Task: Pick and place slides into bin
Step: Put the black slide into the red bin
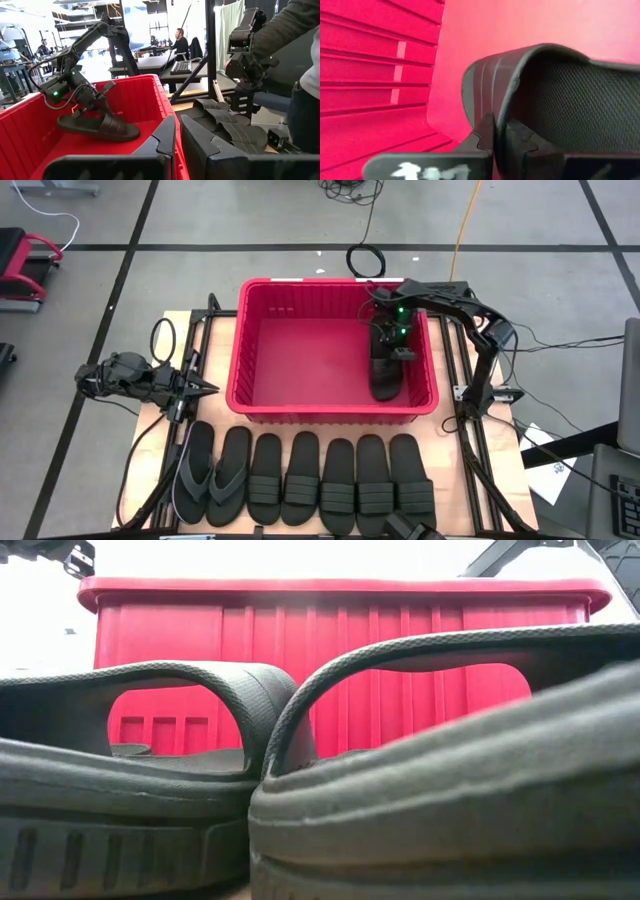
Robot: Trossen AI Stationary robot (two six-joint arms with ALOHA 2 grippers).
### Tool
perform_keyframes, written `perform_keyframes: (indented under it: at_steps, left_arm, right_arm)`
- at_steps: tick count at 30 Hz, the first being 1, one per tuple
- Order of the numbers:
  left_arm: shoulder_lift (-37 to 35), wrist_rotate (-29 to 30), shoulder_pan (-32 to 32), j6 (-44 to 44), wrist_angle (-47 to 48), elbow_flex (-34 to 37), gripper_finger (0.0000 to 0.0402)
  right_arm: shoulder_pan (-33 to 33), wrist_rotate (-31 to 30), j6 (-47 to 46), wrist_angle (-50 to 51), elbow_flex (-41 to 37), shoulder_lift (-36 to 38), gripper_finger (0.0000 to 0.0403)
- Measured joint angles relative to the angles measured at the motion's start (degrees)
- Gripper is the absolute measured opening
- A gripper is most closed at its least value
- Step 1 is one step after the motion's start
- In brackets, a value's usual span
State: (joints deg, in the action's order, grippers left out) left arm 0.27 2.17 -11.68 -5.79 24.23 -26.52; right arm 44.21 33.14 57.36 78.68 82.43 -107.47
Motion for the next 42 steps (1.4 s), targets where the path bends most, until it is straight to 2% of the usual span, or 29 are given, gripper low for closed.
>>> perform_keyframes:
  at_steps: [19, 42]
  left_arm:
    - [0.0, 0.0, 0.0, 0.1, 0.1, 0.0, 0.0031]
    - [0.0, 0.8, 0.0, -0.6, 3.3, 0.0, 0.0031]
  right_arm:
    - [0.6, -5.4, -7.0, -1.2, -3.8, -1.0, 0.0007]
    - [2.3, -6.0, -22.6, -2.9, -4.9, -0.6, 0.0007]
